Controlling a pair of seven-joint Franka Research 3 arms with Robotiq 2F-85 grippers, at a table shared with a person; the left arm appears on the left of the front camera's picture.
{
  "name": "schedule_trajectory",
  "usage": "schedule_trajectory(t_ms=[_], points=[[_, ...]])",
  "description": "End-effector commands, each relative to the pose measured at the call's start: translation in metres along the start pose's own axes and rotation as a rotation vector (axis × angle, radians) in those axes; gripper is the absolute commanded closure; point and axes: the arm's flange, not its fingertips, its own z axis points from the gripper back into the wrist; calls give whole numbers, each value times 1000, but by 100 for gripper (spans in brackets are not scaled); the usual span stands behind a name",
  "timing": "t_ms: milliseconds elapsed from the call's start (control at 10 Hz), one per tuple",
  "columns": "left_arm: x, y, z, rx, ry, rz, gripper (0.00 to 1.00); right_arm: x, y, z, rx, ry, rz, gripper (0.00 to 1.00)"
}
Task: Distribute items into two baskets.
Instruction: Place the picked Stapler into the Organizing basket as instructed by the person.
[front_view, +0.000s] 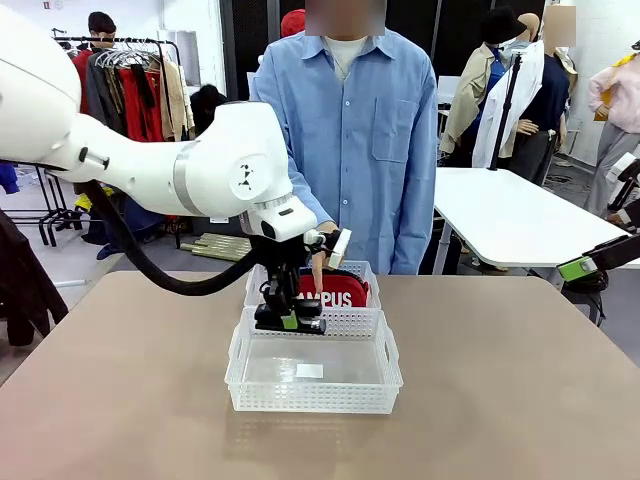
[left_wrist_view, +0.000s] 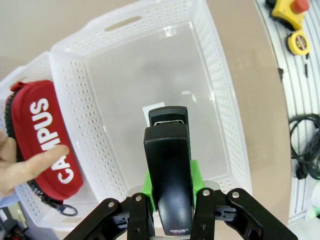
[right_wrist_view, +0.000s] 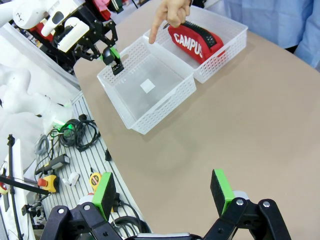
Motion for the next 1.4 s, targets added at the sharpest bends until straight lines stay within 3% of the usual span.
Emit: schedule_trajectory(t_ms=[0, 1300], points=[[-4, 5, -13, 9, -61, 2, 95, 1, 1, 0, 6, -13, 4, 0], [13, 14, -86, -80, -30, 53, 95, 1, 1, 0, 6, -13, 4, 0]])
